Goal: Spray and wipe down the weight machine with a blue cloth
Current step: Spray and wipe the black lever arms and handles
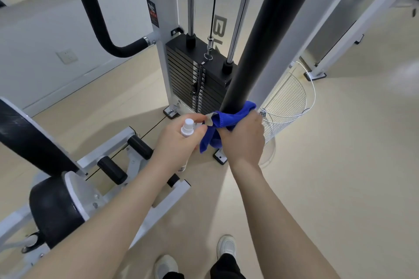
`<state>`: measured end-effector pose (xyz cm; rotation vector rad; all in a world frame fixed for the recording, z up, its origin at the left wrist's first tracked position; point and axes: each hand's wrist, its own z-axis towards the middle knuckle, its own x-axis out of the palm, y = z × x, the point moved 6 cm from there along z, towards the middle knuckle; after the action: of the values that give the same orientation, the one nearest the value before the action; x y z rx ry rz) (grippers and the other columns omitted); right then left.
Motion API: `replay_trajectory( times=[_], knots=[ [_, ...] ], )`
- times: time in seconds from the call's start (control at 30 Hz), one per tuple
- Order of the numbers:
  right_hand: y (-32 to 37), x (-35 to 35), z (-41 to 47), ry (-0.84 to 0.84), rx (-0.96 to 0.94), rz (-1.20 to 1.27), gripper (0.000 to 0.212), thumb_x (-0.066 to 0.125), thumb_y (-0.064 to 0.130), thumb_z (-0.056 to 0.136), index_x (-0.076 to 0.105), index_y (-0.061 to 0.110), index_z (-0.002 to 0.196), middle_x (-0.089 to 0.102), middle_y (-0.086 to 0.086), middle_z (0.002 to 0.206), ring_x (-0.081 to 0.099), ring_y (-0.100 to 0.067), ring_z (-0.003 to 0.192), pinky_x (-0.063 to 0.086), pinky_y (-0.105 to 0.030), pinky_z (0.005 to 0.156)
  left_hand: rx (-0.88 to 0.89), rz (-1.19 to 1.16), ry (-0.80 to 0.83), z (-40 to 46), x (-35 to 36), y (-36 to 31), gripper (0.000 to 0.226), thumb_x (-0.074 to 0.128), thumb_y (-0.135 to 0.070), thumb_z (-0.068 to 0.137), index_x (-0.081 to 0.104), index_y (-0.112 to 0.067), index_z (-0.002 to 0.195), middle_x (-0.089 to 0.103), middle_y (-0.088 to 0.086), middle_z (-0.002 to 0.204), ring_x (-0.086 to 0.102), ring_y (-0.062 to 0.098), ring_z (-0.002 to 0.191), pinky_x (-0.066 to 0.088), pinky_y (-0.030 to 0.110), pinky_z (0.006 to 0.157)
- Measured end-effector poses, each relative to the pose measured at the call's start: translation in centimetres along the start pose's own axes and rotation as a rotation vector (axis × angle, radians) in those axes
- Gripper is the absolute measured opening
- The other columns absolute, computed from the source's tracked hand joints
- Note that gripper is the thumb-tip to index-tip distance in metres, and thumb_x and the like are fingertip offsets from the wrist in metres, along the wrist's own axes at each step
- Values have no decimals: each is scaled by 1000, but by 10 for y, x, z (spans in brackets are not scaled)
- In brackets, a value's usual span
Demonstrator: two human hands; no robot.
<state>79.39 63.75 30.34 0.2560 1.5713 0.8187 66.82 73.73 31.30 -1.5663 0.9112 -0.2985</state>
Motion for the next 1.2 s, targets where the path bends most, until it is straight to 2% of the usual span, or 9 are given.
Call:
replay_trajectory(
  times=[0.13,0.27,0.37,0.53,0.63,0.73,0.83,0.97,1.2],
  knots=[
    [5,16,-2,57,100,727,52,75,16,70,41,14,110,58,4,89,59,-14,79,53,-32,73,-4,-61,-3,5,-2,-3,15,58,-18,89,66,-28,97,61,-9,75,55,4,60,43,8,51],
    [1,40,-3,133,249,775,58,76,30,64,46,9,109,64,-12,87,63,-31,72,56,-51,68,-13,8,-11,3,-14,2,15,57,-24,89,66,-26,101,62,-5,81,57,5,58,48,22,62],
    [19,8,-5,23,226,836,48,74,16,70,47,5,108,63,-4,82,60,-23,67,52,-34,59,-22,19,1,-2,-22,2,10,59,-26,88,66,-30,93,63,-9,79,57,1,54,49,29,66],
    [68,-58,17,-270,-82,951,52,72,1,74,42,6,116,58,6,92,59,1,77,48,-13,71,22,64,0,6,-33,-16,13,56,-25,90,66,-25,98,64,-4,81,59,8,61,48,21,57],
    [59,-38,17,-219,-68,902,52,70,-2,75,39,10,115,57,7,87,59,3,73,47,-11,67,61,53,7,11,-34,-29,13,55,-22,91,65,-22,100,63,-5,88,59,10,68,42,15,56],
    [39,-11,11,-42,-17,906,51,67,14,71,42,3,114,58,-4,87,59,-9,73,53,-30,66,81,70,33,13,-30,-39,15,54,-21,92,63,-22,103,62,-7,94,59,10,75,42,14,57],
    [34,-11,5,59,18,881,28,59,3,76,45,13,98,53,4,79,55,7,63,47,-11,58,95,23,24,9,-29,-48,12,55,-18,90,65,-23,96,64,-7,87,60,10,70,46,19,59],
    [45,-42,11,85,137,787,29,61,7,87,42,14,108,48,7,83,46,3,69,40,-19,65,177,-3,20,4,-30,-79,12,57,-17,88,66,-23,93,66,-5,83,60,12,71,50,28,63],
    [146,-170,58,-176,-331,925,53,62,24,65,44,4,111,50,-4,86,47,-12,71,46,-24,64,310,-96,1,6,-33,-153,18,57,-14,89,62,-25,102,65,-9,93,61,10,80,50,22,65]
  ],
)
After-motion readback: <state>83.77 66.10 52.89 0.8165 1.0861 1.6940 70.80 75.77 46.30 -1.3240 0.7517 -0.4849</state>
